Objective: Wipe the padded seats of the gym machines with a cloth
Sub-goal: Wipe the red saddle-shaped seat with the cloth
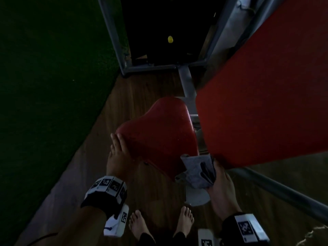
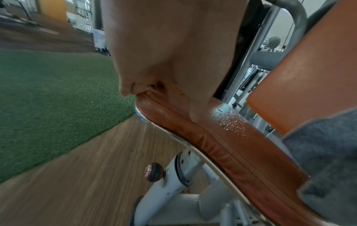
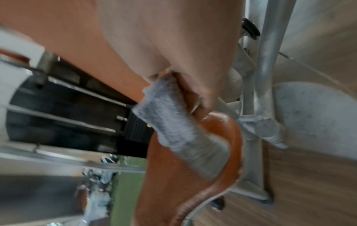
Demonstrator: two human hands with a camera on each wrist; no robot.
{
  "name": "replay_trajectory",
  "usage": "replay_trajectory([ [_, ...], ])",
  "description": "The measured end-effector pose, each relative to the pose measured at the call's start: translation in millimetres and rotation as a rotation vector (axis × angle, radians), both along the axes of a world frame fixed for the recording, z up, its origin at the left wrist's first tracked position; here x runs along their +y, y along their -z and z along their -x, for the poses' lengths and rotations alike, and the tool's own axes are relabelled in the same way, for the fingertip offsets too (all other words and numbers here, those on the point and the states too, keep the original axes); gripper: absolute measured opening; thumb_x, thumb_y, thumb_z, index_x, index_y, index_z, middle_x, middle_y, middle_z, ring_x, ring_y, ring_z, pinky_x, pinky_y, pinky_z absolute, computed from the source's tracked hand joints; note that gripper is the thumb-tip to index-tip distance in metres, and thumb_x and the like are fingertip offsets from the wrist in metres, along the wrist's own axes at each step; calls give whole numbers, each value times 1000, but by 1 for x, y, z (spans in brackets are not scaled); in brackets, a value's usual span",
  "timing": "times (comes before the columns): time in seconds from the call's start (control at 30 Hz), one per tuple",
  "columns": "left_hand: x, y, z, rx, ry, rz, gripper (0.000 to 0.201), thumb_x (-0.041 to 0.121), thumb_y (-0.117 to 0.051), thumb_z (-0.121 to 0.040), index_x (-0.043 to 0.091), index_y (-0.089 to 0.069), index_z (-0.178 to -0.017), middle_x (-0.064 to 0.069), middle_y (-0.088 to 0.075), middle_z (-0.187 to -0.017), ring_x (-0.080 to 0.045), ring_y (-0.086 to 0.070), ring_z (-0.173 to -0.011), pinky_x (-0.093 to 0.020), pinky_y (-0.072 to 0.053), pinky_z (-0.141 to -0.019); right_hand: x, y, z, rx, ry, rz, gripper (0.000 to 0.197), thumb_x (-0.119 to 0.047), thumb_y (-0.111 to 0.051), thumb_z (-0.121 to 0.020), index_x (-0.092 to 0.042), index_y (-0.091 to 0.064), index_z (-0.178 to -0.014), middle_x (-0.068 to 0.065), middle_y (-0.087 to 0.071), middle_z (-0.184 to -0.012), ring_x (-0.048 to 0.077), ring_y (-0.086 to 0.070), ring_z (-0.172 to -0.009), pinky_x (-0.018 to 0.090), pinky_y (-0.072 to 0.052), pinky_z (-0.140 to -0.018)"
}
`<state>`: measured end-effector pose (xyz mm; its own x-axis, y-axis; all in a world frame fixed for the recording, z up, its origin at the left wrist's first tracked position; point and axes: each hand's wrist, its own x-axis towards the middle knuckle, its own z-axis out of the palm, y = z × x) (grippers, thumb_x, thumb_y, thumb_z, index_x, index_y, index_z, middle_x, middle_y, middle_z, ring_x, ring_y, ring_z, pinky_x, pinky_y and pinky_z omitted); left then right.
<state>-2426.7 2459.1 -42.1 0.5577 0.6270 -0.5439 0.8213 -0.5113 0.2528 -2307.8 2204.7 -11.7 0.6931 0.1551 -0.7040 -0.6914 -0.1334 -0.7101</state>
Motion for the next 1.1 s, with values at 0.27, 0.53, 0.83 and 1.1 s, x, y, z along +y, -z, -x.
replay_trajectory([
  [0.27,6,5,4,-47,37,-70,114,68,-51,-82,10,18,-151,-22,14,-158,-38,-14,-146,-51,-26,-116,-3,-27,-2,-493,-221,222,13,-28,-62,-90,-25,-59,-102,-2,-70,-91,6,-67,-79,37,-56,-70],
  [0.53,14,14,9,-130,-5,-128,100,61,-53,-87,15,5,-154,-13,3,-162,-27,-6,-149,-53,-15,-118,7,-26,21,-852,-637,525,18,-35,-49,-94,-44,-36,-103,-17,-56,-93,3,-57,-81,16,-42,-62],
  [0.83,19,22,16,-164,19,-140,94,59,-51,-89,18,3,-154,-10,1,-162,-27,-11,-149,-52,-15,-118,18,62,35,-840,-1067,703,69,-61,-32,-82,-35,-29,-146,-8,-16,-158,17,-13,-143,48,-30,-111],
  [1.1,17,26,18,-194,-18,-123,94,54,-54,-89,19,4,-154,-10,3,-162,-28,-22,-146,-52,-15,-117,10,81,27,-989,-1087,789,56,-46,-37,-93,-23,-42,-144,6,-30,-152,35,-30,-135,53,-44,-99],
])
